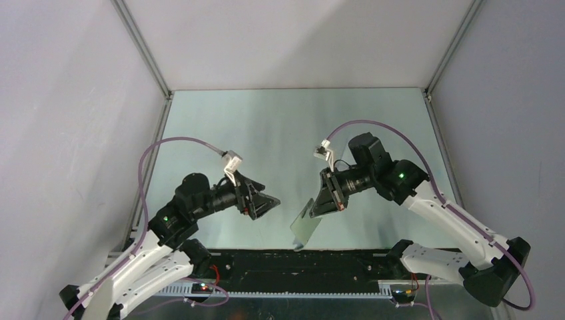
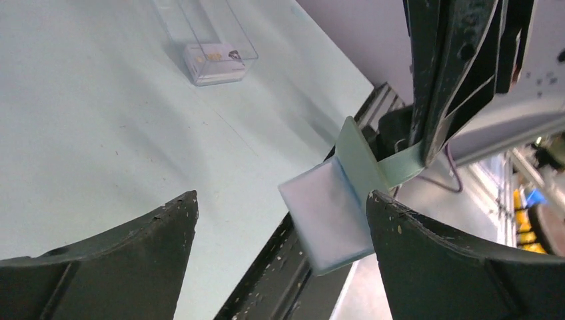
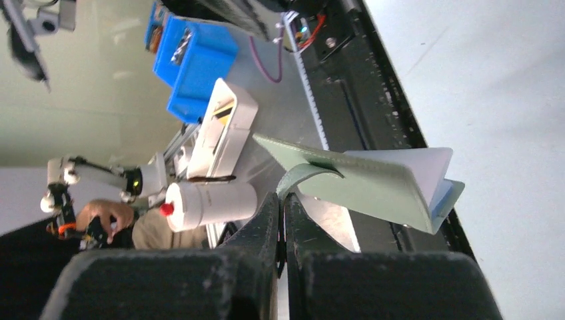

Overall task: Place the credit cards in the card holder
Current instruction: Open the card holder.

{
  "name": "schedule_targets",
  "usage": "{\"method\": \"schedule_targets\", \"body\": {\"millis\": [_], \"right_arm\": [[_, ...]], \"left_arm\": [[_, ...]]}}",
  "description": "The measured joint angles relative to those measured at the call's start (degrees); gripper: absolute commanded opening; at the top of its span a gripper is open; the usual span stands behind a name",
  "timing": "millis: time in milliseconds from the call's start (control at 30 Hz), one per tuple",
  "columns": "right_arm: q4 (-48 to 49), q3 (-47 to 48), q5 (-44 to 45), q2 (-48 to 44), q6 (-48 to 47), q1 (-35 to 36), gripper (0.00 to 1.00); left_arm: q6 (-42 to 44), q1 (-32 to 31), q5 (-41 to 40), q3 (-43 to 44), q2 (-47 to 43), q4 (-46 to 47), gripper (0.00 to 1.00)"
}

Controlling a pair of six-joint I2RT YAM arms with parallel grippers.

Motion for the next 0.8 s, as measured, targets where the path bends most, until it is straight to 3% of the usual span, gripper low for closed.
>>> {"method": "schedule_targets", "body": {"millis": [267,500,800], "right_arm": [[-1.5,1.7,-11.7,0.7,-3.8,0.0,0.0],[1.0,2.0,-20.2,1.3,-3.1,1.0,0.0],[9.6,2.0,-26.3,2.2,2.8,2.9,0.0]], "left_arm": [[18.1,0.0,12.4,0.0,0.5,1.7,0.99],[29.1,-1.9,22.6,-1.7,1.2,15.0,1.0],[38.6,-10.7,29.0,0.7,13.2,23.1,1.0]]}}
